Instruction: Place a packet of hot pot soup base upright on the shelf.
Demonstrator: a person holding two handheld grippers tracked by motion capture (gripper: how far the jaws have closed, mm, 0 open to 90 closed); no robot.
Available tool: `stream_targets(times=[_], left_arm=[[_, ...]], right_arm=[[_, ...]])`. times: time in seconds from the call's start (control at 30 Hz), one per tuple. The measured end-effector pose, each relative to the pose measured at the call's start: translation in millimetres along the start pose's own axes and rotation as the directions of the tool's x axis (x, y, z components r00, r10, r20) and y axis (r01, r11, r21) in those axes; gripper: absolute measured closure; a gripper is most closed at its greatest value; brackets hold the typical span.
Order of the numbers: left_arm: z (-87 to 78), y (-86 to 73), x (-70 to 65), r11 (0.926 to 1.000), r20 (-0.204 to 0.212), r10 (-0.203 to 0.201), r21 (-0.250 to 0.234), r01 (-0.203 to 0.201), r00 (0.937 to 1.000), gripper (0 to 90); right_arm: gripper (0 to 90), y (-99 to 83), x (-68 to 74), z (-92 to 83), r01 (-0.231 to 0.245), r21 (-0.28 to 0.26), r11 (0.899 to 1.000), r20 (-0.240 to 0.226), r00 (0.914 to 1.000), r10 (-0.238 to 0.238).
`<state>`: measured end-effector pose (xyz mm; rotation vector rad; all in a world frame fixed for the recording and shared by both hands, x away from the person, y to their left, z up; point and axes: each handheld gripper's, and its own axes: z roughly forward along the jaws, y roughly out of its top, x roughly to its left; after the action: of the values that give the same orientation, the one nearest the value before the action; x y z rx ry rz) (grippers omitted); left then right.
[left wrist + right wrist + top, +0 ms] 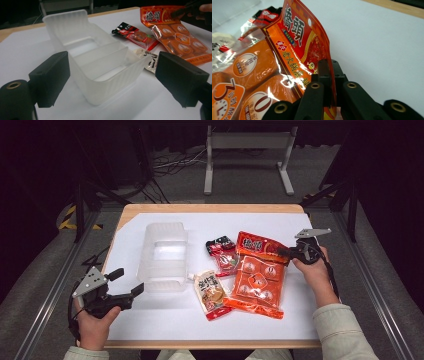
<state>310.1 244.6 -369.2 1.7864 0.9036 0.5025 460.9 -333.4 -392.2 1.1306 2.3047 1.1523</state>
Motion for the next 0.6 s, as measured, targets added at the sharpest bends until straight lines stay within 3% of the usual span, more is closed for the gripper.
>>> stream_targets(times=[0.23, 0.33, 0.47, 0.53, 0.6], left_arm=[[11.8, 14.6, -14.6, 0.9986, 0.047, 0.052, 0.007, -0.053, 0.9975, 14.3], [18.0, 17.8, -22.1, 0.9982, 0.053, 0.056, 0.019, -0.057, 0.9970, 15.1], [28.6, 22.9, -34.2, 0.9947, 0.045, 0.100, 0.019, -0.101, 0.9939, 17.5], [35.7, 27.4, -39.2, 0.9958, 0.091, 0.084, 0.029, -0.087, 0.9923, 21.6], [40.4, 31.5, -43.1, 0.9951, 0.104, 0.092, 0.026, -0.095, 0.9903, 23.3]], right_arm=[[90.0, 9.6, 6.0, -31.1, -0.023, -0.060, 0.998, -0.013, 0.9997, 0.022], [90.0, 13.6, 10.2, -43.9, -0.020, -0.087, 0.996, -0.023, 0.9996, 0.018], [90.0, 17.6, 17.8, -62.5, -0.006, -0.129, 0.992, -0.031, 0.9995, 0.002], [90.0, 19.0, 21.8, -71.1, -0.001, -0.143, 0.990, -0.029, 0.9996, -0.003], [90.0, 20.2, 25.5, -79.7, 0.000, -0.160, 0.987, -0.037, 0.9993, -0.006]])
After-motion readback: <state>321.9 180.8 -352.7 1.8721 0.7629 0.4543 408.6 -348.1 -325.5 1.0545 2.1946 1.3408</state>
